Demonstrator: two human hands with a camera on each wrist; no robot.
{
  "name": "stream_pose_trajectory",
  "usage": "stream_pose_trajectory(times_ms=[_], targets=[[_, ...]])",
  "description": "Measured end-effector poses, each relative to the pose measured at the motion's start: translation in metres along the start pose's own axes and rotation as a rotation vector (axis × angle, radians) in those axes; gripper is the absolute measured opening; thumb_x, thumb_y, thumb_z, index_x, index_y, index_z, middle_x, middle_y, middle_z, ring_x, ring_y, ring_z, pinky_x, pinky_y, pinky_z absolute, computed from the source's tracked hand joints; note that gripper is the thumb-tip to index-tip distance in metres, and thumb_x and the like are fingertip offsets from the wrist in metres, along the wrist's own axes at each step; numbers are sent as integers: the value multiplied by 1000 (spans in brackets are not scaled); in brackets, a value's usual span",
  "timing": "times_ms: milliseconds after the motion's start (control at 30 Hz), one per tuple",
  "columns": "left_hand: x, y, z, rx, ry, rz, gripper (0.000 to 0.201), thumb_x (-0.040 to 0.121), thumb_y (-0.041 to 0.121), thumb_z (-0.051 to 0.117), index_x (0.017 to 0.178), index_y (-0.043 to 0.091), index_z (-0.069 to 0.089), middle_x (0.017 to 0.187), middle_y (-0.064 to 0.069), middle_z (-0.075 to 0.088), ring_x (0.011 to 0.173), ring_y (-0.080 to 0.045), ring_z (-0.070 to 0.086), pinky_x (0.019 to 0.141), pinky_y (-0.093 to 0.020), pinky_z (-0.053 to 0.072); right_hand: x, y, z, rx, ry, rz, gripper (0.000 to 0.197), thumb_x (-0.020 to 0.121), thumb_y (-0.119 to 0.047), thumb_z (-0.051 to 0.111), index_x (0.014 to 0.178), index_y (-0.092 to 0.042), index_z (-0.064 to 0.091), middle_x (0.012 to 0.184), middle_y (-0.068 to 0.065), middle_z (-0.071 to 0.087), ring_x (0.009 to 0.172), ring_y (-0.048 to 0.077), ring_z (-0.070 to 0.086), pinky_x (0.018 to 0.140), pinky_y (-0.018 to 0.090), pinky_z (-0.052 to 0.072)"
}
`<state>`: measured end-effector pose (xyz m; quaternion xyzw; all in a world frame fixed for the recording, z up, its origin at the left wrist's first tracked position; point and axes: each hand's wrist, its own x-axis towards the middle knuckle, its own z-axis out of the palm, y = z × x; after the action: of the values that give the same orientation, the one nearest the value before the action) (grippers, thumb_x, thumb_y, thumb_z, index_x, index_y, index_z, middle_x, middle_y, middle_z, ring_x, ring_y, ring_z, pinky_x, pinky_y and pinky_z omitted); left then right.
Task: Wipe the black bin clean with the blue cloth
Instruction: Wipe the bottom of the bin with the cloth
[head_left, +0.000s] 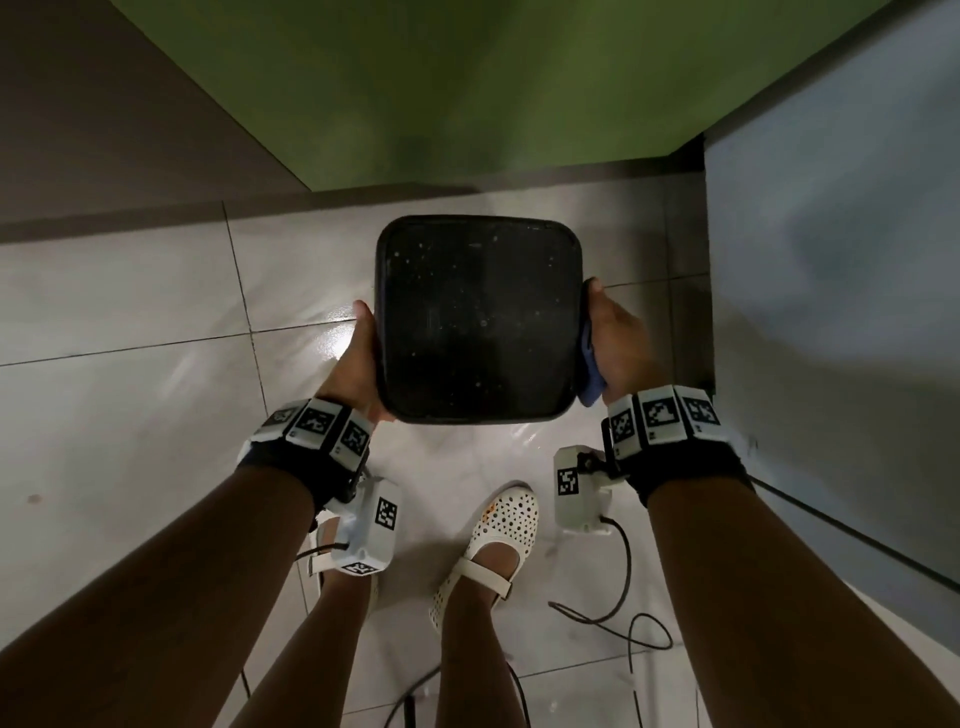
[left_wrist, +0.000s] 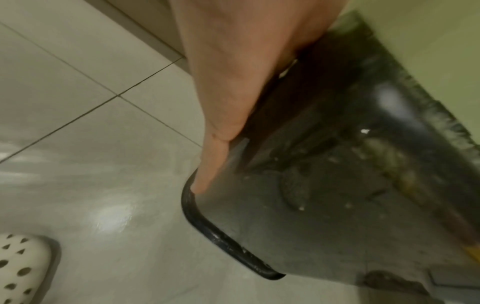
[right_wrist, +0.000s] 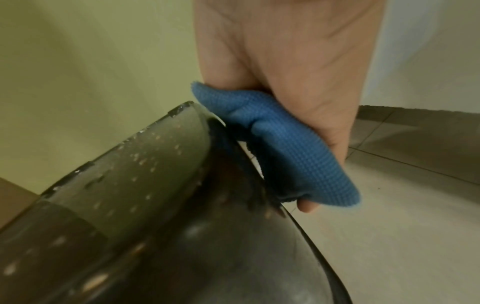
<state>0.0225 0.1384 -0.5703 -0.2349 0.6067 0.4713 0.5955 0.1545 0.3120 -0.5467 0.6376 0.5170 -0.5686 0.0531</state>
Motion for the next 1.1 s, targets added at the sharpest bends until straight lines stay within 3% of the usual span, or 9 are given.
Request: stream_pose_trajectory(times_ms=[100, 167, 233, 367, 467, 567, 767, 933, 1100], targets=[[-12, 6, -2, 186, 16, 100, 72, 73, 82, 7, 117, 49, 53, 133, 3, 54, 127, -22, 45, 107, -56, 31, -7, -7, 1, -103, 118, -89, 39, 99, -43, 35, 85, -16, 58, 74, -4, 58, 72, 10, 56, 61, 19, 42], [-17, 11, -1, 255, 93, 228, 69, 76, 79, 8, 134, 50, 31, 150, 5, 31, 140, -19, 24, 114, -53, 17, -15, -19, 8, -340, 311, -282, 36, 99, -44, 34, 108, -19, 59, 97, -1, 64, 95, 17, 60, 75, 24, 46], [-20, 17, 0, 326, 138, 350, 62, 85, 68, 7, 142, 43, 9, 155, 5, 16, 143, -16, 14, 116, -41, 12, -27, -35, 28, -439, 444, -534, 42, 97, -43, 38, 131, -22, 50, 132, 6, 55, 120, 24, 52, 99, 34, 44], [-20, 18, 15, 370, 180, 532, 51, 97, 46, 13, 146, 31, 8, 153, 0, 22, 133, -8, 26, 102, -18, 21, -37, -56, 81, -615, 295, -894, 52, 94, -46, 42, 138, -20, 44, 146, 12, 39, 128, 34, 41, 101, 42, 36], [-12, 12, 18, 338, 201, 654, 60, 91, 46, 16, 145, 21, 18, 151, -1, 30, 133, -4, 30, 113, -26, 27, -33, -60, 107, -829, 158, -886, 54, 95, -47, 39, 144, -23, 34, 154, 11, 23, 137, 32, 25, 106, 46, 28], [-6, 7, 17, 345, 214, 674, 57, 92, 43, 17, 145, 20, 21, 147, -2, 36, 131, -10, 36, 109, -25, 30, -27, -57, 118, -1015, 155, -820, 55, 98, -48, 29, 148, -26, 21, 157, 7, 11, 142, 25, 14, 110, 44, 18], [-3, 7, 16, 376, 246, 695, 54, 94, 43, 17, 143, 22, 24, 145, 0, 40, 129, -8, 39, 106, -23, 32, -18, -49, 118, -1057, 167, -915, 60, 92, -57, 36, 146, -33, 25, 155, 11, 19, 142, 33, 17, 112, 52, 14], [-1, 5, 16, 387, 305, 650, 45, 100, 31, 23, 144, 22, 25, 146, 0, 38, 124, 0, 35, 86, 9, 25, -10, -46, 116, -1090, 243, -941, 56, 90, -54, 30, 138, -29, 43, 145, 12, 41, 136, 33, 34, 107, 56, 26], [-8, 7, 18, 423, 372, 607, 44, 99, 33, 24, 143, 30, 23, 143, -3, 43, 127, -16, 43, 89, -10, 29, 2, -38, 88, -1060, 389, -826, 56, 92, -50, 26, 140, -26, 40, 149, 12, 35, 137, 34, 31, 106, 57, 24]])
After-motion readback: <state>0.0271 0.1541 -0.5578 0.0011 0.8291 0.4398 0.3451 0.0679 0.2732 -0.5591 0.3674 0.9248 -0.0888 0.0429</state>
